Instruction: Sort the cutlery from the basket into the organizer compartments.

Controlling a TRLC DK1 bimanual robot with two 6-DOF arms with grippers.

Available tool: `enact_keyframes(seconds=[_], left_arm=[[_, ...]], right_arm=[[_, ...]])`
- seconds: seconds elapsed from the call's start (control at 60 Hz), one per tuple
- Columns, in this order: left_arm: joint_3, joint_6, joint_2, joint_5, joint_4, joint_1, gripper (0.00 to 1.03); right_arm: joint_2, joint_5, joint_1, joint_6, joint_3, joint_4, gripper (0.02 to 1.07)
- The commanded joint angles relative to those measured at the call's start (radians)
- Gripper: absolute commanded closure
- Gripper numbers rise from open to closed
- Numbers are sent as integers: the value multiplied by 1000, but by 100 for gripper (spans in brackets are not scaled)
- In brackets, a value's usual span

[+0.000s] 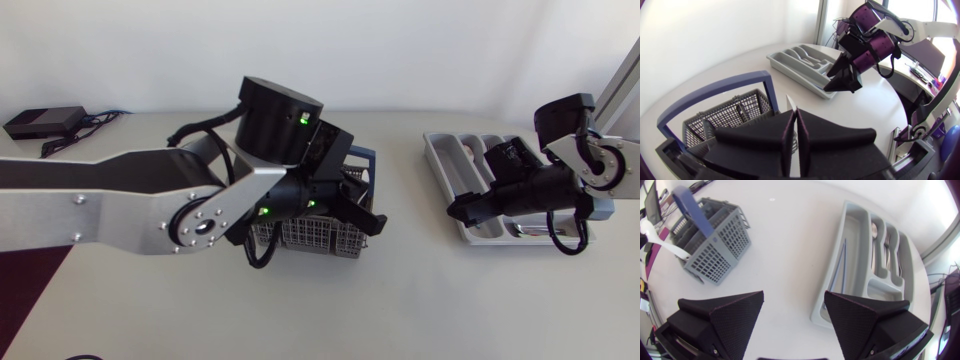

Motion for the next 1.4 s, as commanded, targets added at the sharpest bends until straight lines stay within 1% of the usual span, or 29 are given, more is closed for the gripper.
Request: enact_keyframes(seconds=[0.0,0.133,0.283,0.333,0.383,0.45,0.5,0.55,0.6,0.7,0.75,0.883,0.967,1.1,1.2,1.283,1.333,1.35,1.383], left_arm=[[6,20,-59,46,-33,24,100],[61,20,-113,179,-121,92,100],[108,28,-156,273,-185,144,100],[122,34,-165,308,-202,153,100],[134,36,-171,327,-220,156,100],[153,60,-173,402,-254,159,100],[157,77,-173,411,-262,159,100],[164,100,-171,457,-282,159,100],[167,109,-167,482,-292,165,100],[167,154,-154,537,-320,165,100],[160,174,-151,543,-322,161,100],[151,227,-141,606,-349,156,100],[134,270,-141,632,-368,142,100],[95,324,-141,667,-391,119,100],[75,375,-141,730,-437,104,100],[62,407,-141,739,-458,85,100],[56,418,-141,744,-464,75,100],[55,425,-141,755,-470,70,100],[52,436,-141,772,-480,67,100]], right_arm=[[-94,-41,28,-48,-38,6,20],[-240,-133,45,-71,-46,2,20],[-329,-191,80,-79,-28,-28,20],[-346,-230,94,-88,-22,-47,20],[-355,-256,111,-96,-17,-66,20],[-373,-291,143,-113,-20,-84,20],[-381,-300,164,-125,-23,-95,20],[-388,-326,184,-143,-25,-112,20],[-392,-349,193,-157,-29,-123,20],[-395,-404,201,-196,-32,-150,20],[-399,-415,212,-209,-37,-161,20],[-404,-429,267,-254,-60,-182,20],[-407,-467,290,-281,-75,-207,20],[-419,-473,344,-300,-100,-221,20],[-427,-481,373,-314,-117,-230,20],[-430,-484,402,-315,-124,-235,21],[-431,-484,413,-317,-126,-241,23],[-433,-486,422,-317,-127,-242,27],[-433,-486,431,-315,-130,-245,30]])
